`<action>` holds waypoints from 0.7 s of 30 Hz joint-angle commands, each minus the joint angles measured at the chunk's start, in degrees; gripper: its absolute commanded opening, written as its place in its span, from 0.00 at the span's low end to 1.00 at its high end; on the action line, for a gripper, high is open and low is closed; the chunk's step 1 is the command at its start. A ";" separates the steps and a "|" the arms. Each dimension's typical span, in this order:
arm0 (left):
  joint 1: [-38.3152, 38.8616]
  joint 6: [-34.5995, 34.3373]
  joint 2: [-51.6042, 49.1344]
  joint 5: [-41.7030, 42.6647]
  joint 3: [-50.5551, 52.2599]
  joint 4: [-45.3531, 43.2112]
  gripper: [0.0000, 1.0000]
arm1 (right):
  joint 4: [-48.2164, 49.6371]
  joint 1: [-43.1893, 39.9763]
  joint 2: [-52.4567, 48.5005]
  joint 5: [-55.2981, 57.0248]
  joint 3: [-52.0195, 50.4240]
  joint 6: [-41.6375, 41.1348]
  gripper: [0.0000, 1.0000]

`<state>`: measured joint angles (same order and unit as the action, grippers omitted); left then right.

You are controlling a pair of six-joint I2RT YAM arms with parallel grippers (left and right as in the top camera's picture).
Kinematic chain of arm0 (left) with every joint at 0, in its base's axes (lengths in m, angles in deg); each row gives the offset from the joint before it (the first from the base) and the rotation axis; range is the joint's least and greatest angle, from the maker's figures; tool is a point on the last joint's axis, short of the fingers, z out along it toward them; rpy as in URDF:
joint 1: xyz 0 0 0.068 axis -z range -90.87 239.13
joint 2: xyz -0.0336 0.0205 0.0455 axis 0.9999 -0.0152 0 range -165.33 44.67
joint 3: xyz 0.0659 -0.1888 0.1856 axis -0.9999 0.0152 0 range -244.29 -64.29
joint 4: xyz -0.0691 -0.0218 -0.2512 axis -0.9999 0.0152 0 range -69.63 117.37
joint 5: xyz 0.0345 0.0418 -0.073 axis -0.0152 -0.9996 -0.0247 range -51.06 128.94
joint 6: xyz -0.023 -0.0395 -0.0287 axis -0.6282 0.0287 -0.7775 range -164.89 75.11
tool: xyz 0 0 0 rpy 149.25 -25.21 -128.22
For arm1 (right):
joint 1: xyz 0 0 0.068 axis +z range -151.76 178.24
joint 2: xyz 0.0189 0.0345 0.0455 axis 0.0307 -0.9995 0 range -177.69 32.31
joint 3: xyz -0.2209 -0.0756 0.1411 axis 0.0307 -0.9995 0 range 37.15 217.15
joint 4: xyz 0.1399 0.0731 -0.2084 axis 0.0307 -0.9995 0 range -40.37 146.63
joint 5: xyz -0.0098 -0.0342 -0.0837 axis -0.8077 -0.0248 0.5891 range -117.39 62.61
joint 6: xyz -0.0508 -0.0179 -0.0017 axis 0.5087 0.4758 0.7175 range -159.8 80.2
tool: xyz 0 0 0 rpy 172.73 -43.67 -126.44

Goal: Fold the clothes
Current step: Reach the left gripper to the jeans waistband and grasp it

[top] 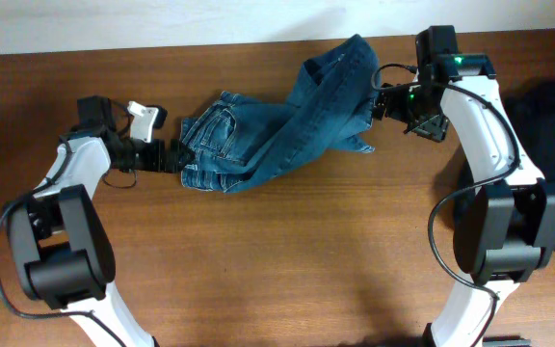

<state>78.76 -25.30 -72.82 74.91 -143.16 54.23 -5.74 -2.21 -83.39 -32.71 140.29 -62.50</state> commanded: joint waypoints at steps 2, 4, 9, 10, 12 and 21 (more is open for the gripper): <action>-0.28 1.90 -1.97 -2.75 -0.74 0.04 0.99 | 0.07 0.04 -0.09 -0.07 0.15 -0.48 0.99; -0.28 1.90 -2.99 -2.32 -0.74 0.02 0.99 | 0.09 0.04 -0.09 -0.07 0.15 -0.48 0.99; -0.24 1.95 -6.16 3.91 -0.74 0.48 0.99 | 0.09 0.04 -0.09 -0.07 0.15 -0.48 0.99; -0.24 1.95 -6.60 5.84 -0.74 0.57 0.99 | 0.09 0.04 -0.09 -0.07 0.15 -0.48 0.99; -0.15 1.95 -7.34 9.51 -0.74 0.85 0.99 | 0.07 0.04 -0.09 -0.07 0.15 -0.48 0.99; -0.13 1.95 -7.48 10.54 -0.72 9.73 0.99 | 0.07 0.04 -0.09 -0.07 0.15 -0.48 0.99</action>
<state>78.54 -23.57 -77.72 86.21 -144.53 61.32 -5.72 -2.21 -83.39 -32.71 140.29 -62.54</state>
